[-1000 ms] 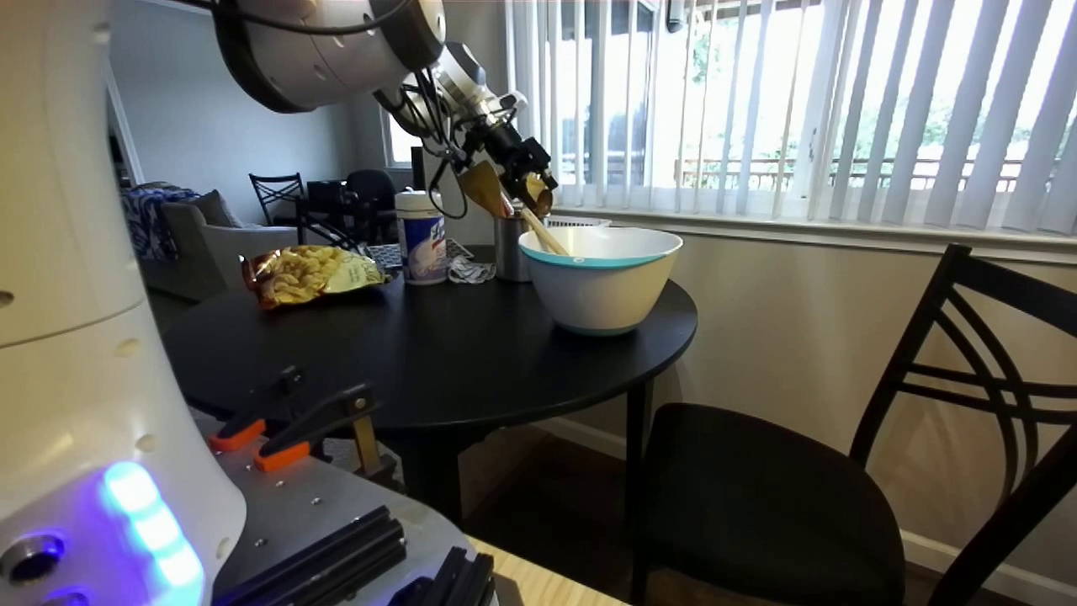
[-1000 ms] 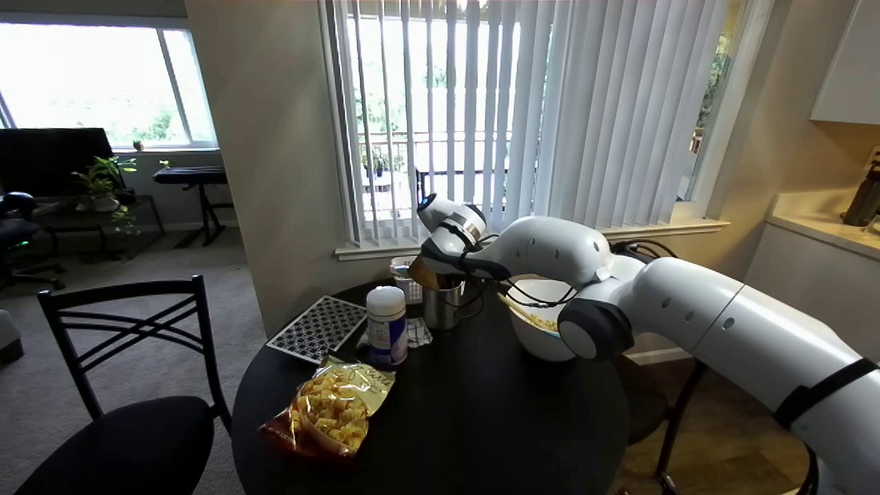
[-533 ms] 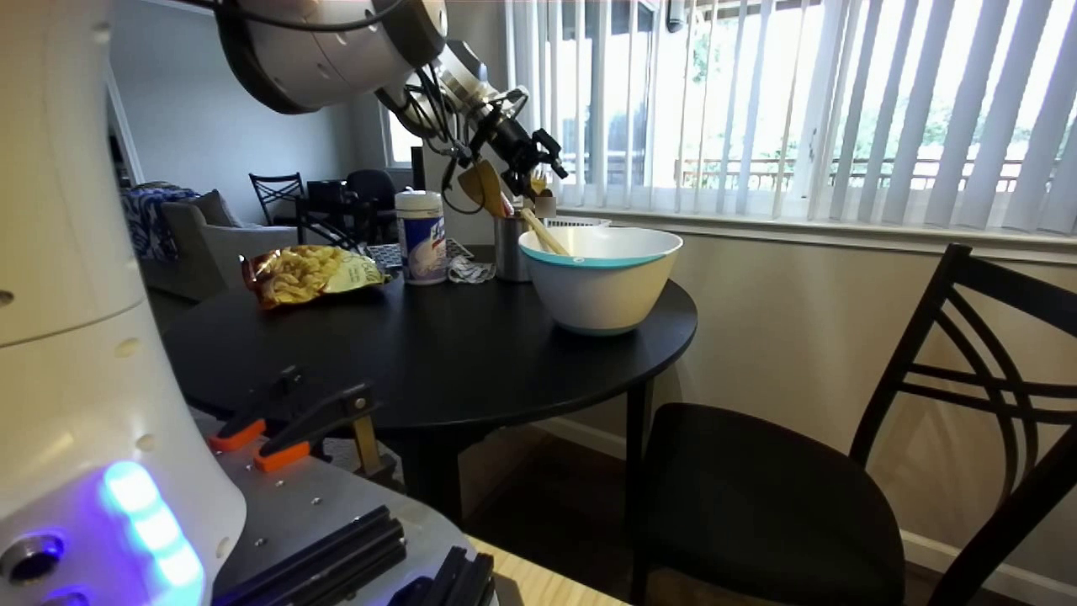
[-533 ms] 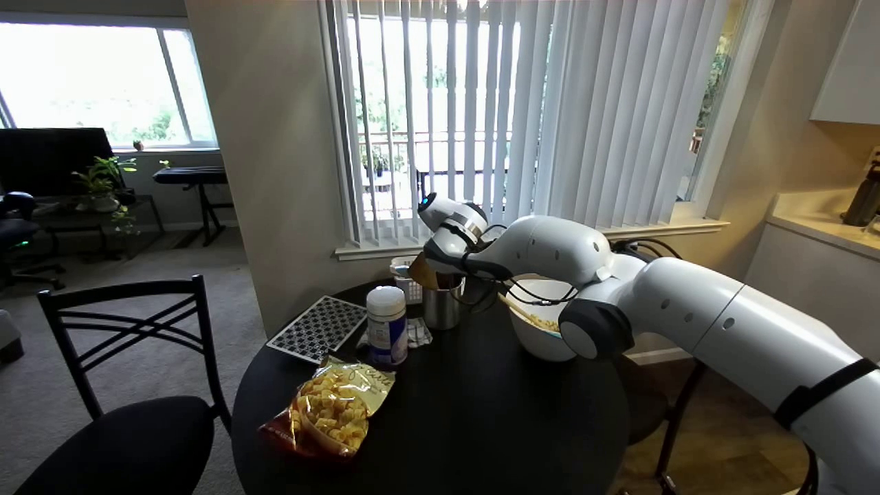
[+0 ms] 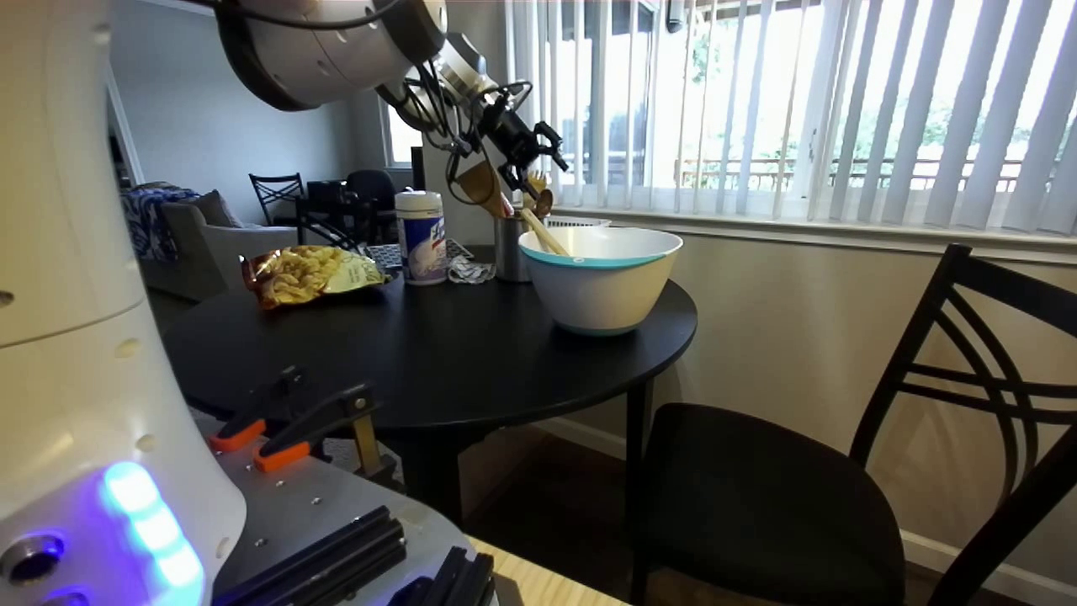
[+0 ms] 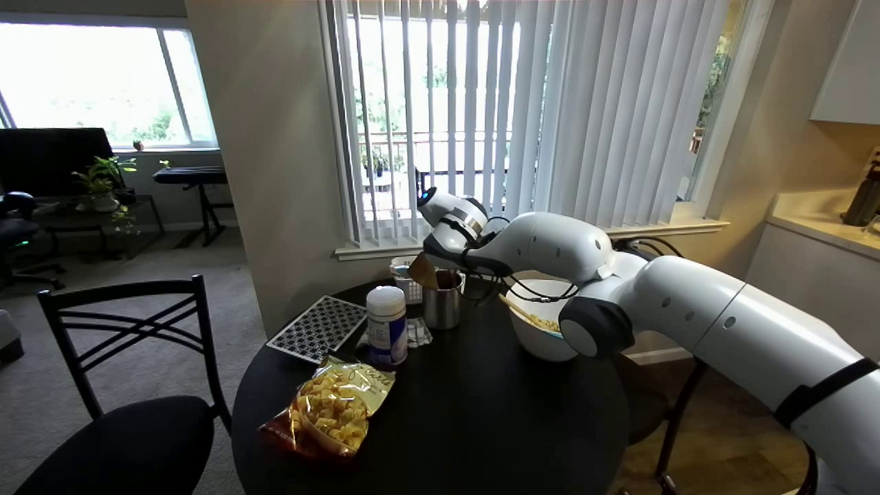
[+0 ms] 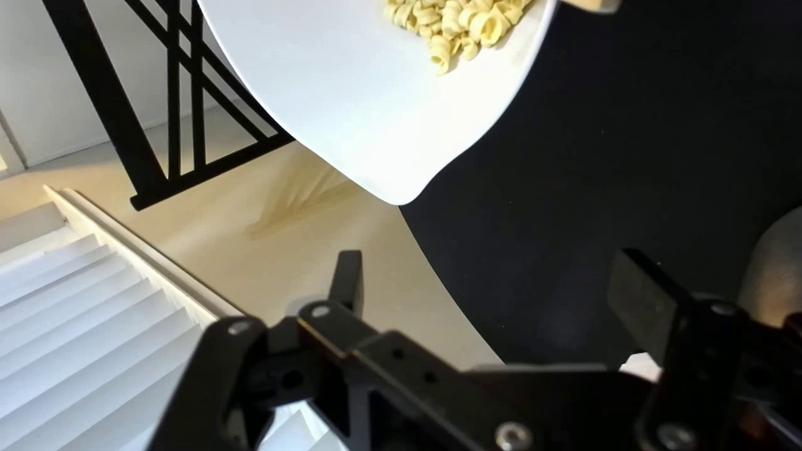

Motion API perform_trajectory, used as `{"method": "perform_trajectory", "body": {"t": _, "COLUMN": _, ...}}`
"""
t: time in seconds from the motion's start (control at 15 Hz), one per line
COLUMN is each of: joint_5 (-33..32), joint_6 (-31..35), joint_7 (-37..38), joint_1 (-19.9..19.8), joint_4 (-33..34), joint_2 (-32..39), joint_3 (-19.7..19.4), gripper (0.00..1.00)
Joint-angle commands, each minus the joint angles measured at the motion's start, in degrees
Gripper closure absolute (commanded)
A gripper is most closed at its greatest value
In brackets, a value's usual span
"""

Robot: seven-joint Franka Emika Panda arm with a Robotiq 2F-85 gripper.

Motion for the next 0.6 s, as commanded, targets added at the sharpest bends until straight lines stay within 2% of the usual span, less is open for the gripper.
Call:
{"method": "perform_trajectory", "body": {"t": 0.0, "joint_5": 0.8, "joint_6": -2.2, "joint_7": -1.9, "joint_1": 0.1, "joint_4": 0.0, "joint_2": -1.0, "joint_3": 0.4, "gripper": 0.0}}
{"method": "perform_trajectory", "body": {"t": 0.2, "joint_5": 1.7, "joint_6": -6.9, "joint_7": -1.2, "joint_1": 0.3, "joint_4": 0.0, "joint_2": -1.5, "joint_3": 1.0, "gripper": 0.0}}
{"method": "perform_trajectory", "body": {"t": 0.53, "joint_5": 1.3, "joint_6": -18.7, "joint_7": 1.4, "joint_1": 2.5, "joint_4": 0.2, "joint_2": -3.5, "joint_3": 0.8, "gripper": 0.0}}
